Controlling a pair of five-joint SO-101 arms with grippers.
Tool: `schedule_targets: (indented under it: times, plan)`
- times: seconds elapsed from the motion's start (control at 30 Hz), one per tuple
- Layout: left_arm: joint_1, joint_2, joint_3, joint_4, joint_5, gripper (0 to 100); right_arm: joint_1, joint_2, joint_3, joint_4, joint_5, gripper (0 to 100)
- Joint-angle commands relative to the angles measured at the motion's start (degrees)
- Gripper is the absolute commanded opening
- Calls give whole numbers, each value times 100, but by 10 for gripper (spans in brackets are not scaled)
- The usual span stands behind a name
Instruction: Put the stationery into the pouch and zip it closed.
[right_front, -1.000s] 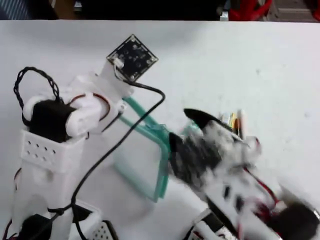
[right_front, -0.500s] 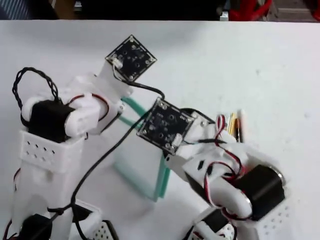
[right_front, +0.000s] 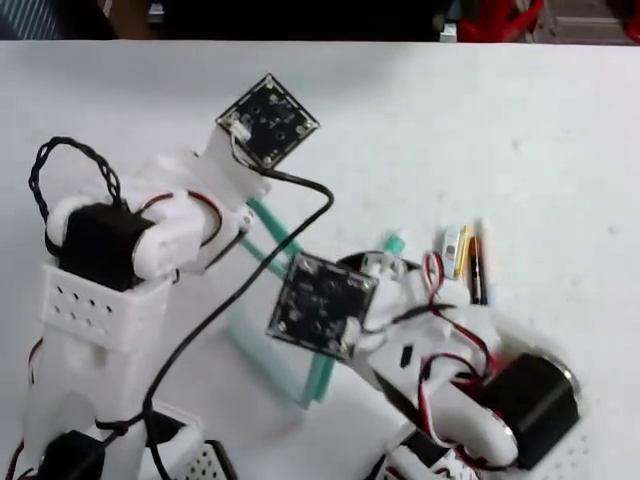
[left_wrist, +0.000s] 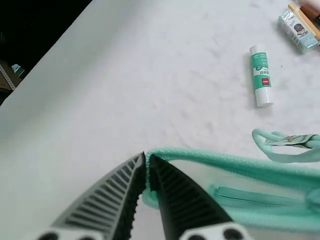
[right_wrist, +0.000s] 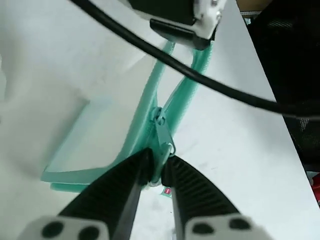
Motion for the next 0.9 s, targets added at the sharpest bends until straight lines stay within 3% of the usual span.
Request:
schedule_targets:
  times: [0.0,0.17,0.4,0.7,0.87]
  plan:
    - [-75,224,97,211,18,23,-92,-242,835,84,281,19]
    - [-435,224,97,26,26,23,48,-708,1635,75,774,19]
    - [-637,259,105,-35,26,23,418,-1648,1688,75,1354,19]
    - [-620,268,105,-202,53,23,374,-2264,1644,66,1380,19]
    - [-268,233,105,-193,62,23,435,-2281,1644,-330,1336,19]
